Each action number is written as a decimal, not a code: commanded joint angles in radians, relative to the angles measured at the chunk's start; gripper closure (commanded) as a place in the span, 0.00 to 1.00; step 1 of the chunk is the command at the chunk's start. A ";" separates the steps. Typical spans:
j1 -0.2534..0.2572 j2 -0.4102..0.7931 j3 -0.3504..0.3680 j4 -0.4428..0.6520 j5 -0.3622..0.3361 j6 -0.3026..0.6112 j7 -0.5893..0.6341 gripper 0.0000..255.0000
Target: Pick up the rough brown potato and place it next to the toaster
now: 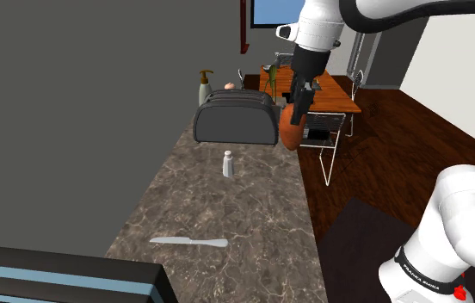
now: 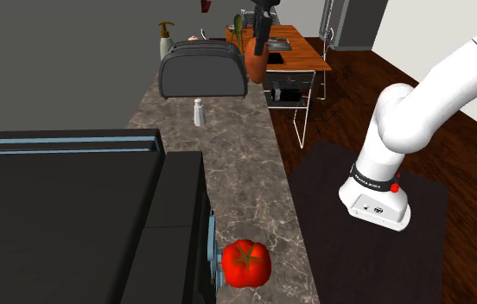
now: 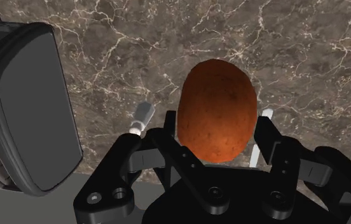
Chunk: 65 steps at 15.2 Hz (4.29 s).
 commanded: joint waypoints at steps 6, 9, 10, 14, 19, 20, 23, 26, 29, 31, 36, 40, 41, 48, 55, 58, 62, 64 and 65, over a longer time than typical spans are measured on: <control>-0.046 0.090 -0.137 0.075 -0.039 0.019 -0.169 1.00; -0.062 0.147 -0.193 0.127 -0.044 0.025 -0.241 1.00; -0.067 0.168 -0.212 0.147 -0.044 0.027 -0.265 1.00; -0.085 0.261 -0.287 0.238 -0.032 0.029 -0.363 1.00; -0.112 0.401 -0.377 0.381 0.012 0.019 -0.493 1.00; -0.119 0.433 -0.394 0.414 0.025 0.015 -0.520 1.00; -0.149 0.544 -0.446 0.532 0.080 -0.007 -0.609 1.00; -0.150 0.537 -0.443 0.484 0.076 0.035 -0.609 1.00; -0.149 0.532 -0.442 0.438 0.075 0.076 -0.610 1.00; -0.149 0.530 -0.442 0.409 0.074 0.104 -0.611 1.00; -0.149 0.529 -0.442 0.341 0.075 0.171 -0.615 1.00; -0.149 0.533 -0.442 0.291 0.078 0.224 -0.620 1.00; -0.149 0.534 -0.443 0.279 0.079 0.237 -0.621 1.00; -0.150 0.552 -0.444 0.203 0.092 0.328 -0.634 1.00; -0.152 0.581 -0.446 0.138 0.112 0.418 -0.653 1.00; -0.152 0.597 -0.446 0.114 0.124 0.456 -0.663 1.00; -0.154 0.621 -0.446 0.084 0.142 0.506 -0.679 1.00; -0.155 0.634 -0.445 0.071 0.153 0.531 -0.687 1.00; -0.155 0.641 -0.445 0.065 0.159 0.543 -0.692 1.00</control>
